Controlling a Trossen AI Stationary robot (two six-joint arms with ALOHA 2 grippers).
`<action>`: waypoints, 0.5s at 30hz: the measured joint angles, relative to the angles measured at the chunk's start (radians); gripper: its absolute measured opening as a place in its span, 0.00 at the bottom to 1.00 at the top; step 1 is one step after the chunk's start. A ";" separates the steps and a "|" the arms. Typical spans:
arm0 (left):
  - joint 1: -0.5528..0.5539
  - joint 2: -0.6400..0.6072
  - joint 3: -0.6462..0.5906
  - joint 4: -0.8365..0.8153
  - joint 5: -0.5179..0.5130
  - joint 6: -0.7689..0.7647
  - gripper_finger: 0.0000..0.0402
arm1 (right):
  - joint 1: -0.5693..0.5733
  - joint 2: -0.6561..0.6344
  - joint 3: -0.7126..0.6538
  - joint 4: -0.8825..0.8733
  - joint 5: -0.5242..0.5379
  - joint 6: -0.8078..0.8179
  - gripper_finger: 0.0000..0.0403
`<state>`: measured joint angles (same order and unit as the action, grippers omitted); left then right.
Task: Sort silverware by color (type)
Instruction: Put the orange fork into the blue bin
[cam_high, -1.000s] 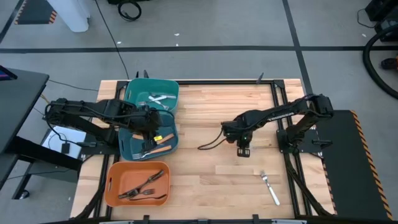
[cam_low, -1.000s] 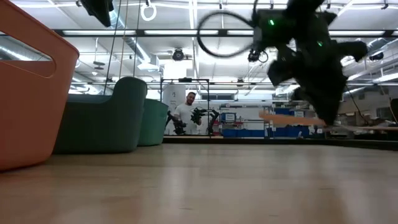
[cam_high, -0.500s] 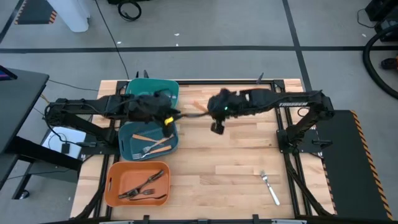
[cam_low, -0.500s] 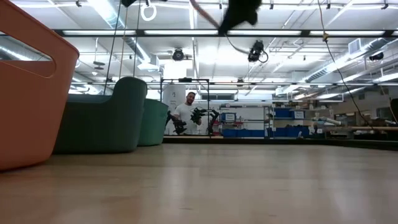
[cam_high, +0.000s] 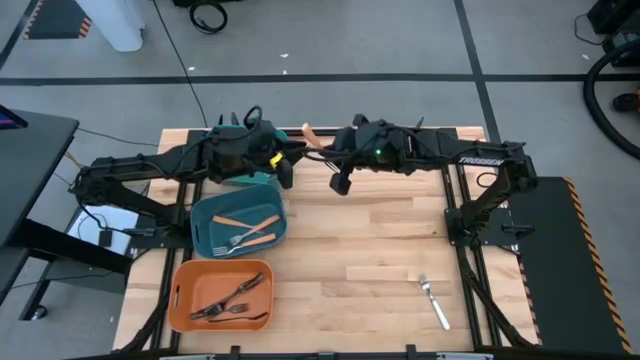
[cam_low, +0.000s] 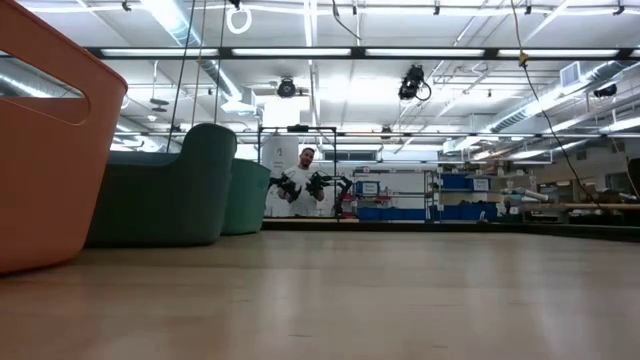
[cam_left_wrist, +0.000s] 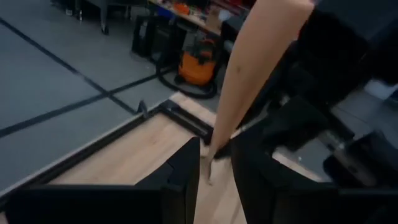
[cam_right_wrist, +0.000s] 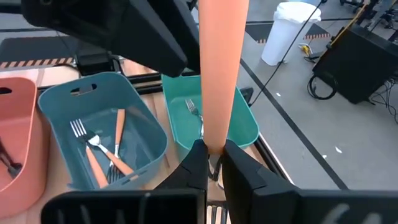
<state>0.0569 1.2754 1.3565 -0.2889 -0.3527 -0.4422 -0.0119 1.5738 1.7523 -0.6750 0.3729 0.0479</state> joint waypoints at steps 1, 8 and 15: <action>0.003 0.001 0.000 0.014 0.000 0.000 0.25 | -0.003 0.000 0.000 0.002 0.000 0.001 0.07; 0.020 0.025 -0.001 0.063 0.001 0.000 0.25 | -0.020 0.009 0.000 0.003 0.001 0.053 0.07; 0.023 0.044 -0.001 0.092 0.001 0.014 0.25 | -0.024 0.012 0.000 0.001 0.000 0.065 0.07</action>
<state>0.0799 1.3192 1.3560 -0.1972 -0.3516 -0.4279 -0.0357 1.5860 1.7519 -0.6738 0.3725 0.1127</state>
